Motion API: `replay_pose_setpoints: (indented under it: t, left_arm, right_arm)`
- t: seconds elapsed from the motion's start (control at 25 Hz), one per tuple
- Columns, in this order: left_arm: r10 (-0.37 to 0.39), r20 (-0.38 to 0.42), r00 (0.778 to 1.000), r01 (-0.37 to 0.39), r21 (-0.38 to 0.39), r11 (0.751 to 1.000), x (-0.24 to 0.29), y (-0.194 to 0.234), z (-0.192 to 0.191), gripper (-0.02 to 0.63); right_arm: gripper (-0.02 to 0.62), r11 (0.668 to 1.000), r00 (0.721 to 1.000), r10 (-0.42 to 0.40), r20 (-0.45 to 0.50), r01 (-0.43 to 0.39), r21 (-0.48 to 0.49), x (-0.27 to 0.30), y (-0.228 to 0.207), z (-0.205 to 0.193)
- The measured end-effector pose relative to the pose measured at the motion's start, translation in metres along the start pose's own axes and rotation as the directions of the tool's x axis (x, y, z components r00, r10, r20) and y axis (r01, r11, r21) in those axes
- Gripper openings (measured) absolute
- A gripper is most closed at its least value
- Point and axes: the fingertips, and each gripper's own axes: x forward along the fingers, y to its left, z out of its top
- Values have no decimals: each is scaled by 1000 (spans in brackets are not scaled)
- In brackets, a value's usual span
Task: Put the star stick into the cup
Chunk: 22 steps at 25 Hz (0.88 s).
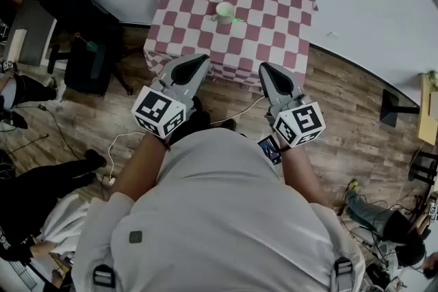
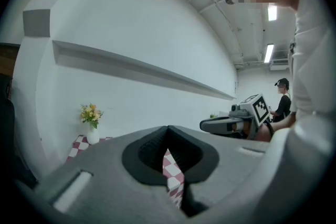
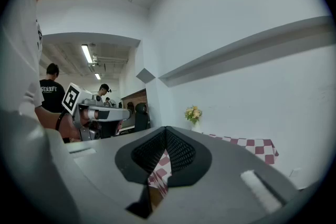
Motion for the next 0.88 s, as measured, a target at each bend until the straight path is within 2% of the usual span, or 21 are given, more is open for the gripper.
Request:
replay_pose_setpoints:
  t: [0.4,0.88]
  left_arm:
    - [10,10,1000,-10,5,1000,-33,13,4,3]
    - [-21,6,1000,21,1,1000,-119,27,0,3]
  right_arm:
    - [9,1000,1000,14,1,-14,-15,13,29,4]
    - [9,999,999,-36,7,36,-6,20,108,-2]
